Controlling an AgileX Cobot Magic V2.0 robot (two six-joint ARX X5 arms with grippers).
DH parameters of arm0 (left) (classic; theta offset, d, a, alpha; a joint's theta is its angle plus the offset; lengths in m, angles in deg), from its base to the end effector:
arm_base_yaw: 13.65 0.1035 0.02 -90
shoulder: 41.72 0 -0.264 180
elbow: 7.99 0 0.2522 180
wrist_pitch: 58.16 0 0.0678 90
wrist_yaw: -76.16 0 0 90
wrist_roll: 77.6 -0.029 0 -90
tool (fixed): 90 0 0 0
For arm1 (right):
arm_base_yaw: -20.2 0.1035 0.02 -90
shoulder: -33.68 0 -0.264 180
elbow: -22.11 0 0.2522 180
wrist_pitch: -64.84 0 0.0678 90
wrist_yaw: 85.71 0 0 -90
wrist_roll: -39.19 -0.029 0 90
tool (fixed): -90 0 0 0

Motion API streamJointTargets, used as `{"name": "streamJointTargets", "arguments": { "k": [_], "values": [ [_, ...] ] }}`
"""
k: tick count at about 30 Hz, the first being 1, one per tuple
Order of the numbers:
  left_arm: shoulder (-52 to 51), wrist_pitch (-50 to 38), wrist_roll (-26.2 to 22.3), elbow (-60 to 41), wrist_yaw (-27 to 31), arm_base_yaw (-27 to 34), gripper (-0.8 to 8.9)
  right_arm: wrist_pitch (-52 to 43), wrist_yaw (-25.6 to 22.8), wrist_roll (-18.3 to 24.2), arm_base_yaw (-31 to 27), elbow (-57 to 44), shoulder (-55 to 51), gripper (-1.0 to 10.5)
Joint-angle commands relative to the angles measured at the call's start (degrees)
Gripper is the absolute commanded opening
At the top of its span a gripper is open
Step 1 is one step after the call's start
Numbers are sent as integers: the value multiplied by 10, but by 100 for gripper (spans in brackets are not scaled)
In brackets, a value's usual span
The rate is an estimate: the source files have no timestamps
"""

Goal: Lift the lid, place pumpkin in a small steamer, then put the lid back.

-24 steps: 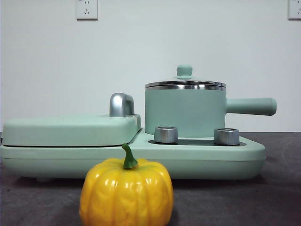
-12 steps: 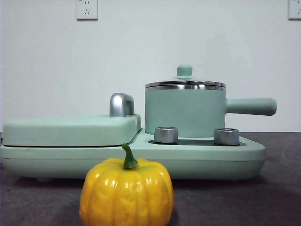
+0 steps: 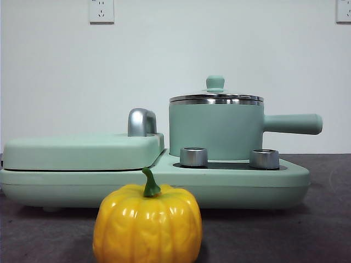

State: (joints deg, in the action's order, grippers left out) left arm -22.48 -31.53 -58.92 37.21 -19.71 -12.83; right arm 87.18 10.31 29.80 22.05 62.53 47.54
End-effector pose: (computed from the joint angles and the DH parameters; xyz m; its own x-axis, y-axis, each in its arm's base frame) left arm 0.0942 -0.0016 0.2998 0.9961 -0.0880 -0.0116 0.0796 0.9436 -0.3214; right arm 0.0855 0.0058 0.2866 0.9879 0.1368 0.0732 -0.1468 0.9769 0.1551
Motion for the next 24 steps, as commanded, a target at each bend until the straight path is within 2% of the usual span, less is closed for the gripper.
{"name": "streamJointTargets", "arguments": {
  "k": [1, 5, 13, 24],
  "values": [
    [30, -4, -45, 30, -2, -1, 10, -3, 5, 18, 1, 30, 34, 13],
    [74, -4, -78, 57, -6, -1, 10, -3, 22, 28, 1, 66, 86, 13],
    [160, -5, -95, 100, -51, -4, 10, -2, 68, 65, 1, 131, 195, 13],
    [284, -5, -160, 184, -63, -52, 10, 6, 128, 111, 2, 205, 340, 13]
  ]
}}
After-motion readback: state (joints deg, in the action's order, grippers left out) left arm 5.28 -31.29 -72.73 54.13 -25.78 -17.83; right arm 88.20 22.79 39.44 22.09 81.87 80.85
